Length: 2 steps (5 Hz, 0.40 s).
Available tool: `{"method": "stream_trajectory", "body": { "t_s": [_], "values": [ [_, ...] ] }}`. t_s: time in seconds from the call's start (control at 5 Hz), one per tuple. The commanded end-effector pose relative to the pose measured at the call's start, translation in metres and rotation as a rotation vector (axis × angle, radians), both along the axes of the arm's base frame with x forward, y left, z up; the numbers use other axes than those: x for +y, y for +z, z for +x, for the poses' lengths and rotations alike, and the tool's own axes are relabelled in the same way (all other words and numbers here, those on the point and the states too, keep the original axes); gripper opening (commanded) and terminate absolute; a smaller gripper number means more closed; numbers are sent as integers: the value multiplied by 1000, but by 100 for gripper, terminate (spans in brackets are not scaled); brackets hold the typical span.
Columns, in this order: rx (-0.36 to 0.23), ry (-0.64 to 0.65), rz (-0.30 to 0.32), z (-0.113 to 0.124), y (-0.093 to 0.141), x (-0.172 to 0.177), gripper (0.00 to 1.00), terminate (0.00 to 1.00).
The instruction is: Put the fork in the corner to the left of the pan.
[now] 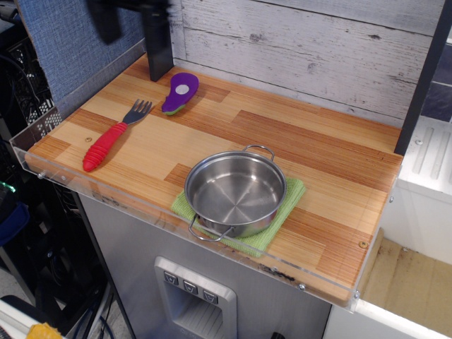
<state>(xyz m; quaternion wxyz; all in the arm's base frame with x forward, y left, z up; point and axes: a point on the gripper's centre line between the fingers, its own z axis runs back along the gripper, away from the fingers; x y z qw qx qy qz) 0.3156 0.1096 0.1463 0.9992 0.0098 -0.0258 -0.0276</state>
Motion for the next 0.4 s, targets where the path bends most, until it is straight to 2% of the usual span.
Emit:
{"method": "stream_trajectory", "body": {
  "t_s": [0.0,0.2],
  "values": [
    [-53,-52,27,-17,26,-21,100,0],
    [-53,-52,27,-17,26,-21,100,100]
  ]
}}
